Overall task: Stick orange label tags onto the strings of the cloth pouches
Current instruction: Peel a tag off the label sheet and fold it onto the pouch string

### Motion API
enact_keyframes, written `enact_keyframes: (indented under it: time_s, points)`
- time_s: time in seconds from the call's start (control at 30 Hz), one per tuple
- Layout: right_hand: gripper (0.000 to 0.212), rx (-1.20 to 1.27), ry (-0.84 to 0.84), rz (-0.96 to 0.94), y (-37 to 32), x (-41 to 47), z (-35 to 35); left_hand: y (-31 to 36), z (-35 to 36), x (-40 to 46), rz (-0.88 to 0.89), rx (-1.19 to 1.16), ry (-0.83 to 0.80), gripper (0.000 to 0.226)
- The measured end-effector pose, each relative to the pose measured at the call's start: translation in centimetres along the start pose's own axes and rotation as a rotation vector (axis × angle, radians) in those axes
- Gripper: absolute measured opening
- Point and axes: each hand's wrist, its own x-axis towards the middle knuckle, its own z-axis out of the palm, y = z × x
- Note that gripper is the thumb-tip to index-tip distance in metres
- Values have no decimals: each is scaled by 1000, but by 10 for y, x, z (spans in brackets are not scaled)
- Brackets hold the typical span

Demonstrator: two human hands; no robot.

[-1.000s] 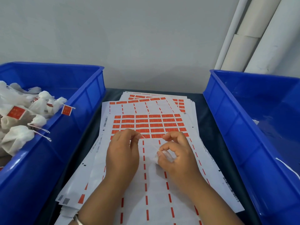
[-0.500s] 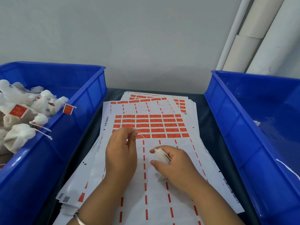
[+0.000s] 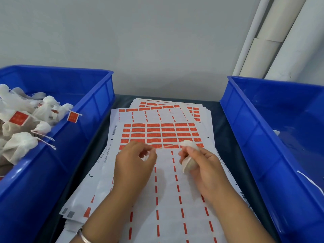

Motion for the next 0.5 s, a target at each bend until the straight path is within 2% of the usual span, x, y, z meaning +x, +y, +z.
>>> enact_keyframes:
  time_s: [0.1, 0.23, 0.33, 0.5]
  points:
    - [17, 21, 104, -25, 1, 3, -2, 3, 4, -9, 153, 62, -230, 6]
    - [8, -215, 188, -118, 4, 2, -3, 14, 7, -18, 318, 20, -438, 7]
    - [6, -439, 154, -167, 4, 1, 1, 15, 6, -20, 341, -37, -419, 15]
    - [17, -655, 23, -261, 10, 1, 2, 11, 5, -16, 432, -75, -269, 16]
